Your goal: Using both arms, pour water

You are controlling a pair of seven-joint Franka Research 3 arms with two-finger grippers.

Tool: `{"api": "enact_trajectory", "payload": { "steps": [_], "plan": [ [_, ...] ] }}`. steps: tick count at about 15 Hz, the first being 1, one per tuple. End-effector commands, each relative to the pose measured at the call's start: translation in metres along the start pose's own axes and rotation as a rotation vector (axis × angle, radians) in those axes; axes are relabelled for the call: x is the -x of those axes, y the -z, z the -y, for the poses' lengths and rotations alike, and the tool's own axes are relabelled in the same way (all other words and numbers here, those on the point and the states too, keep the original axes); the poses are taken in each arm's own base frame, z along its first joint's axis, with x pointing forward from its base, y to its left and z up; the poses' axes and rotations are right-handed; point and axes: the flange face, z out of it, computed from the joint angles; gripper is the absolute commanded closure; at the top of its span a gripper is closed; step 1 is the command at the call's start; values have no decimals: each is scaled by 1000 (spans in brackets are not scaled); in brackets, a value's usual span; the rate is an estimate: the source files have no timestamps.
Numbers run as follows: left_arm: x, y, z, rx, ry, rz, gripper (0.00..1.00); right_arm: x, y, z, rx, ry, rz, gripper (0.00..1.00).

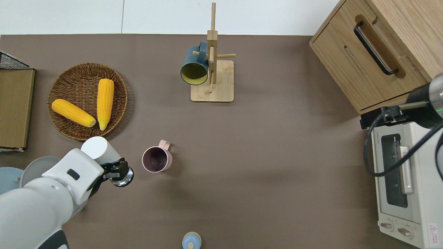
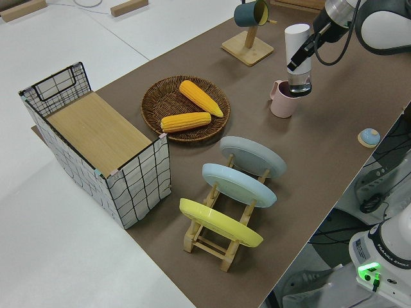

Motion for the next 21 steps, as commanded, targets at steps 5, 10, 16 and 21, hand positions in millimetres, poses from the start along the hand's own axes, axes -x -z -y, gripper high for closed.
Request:
{"api": "enact_trajectory", "payload": {
  "steps": [5, 10, 16, 21],
  "plan": [
    [55, 5, -12, 36, 11, 11, 1000, 24, -5, -33, -13, -1, 44, 9],
    [69, -5, -37, 36, -7, 50, 1000, 19, -3, -21, -19, 20, 34, 9],
    [74, -28, -55, 29, -25, 105, 1000, 19, -3, -21, -19, 20, 33, 9],
    [72, -54, -61, 19, -35, 172, 1000, 19, -3, -22, -19, 17, 34, 9]
  ]
}}
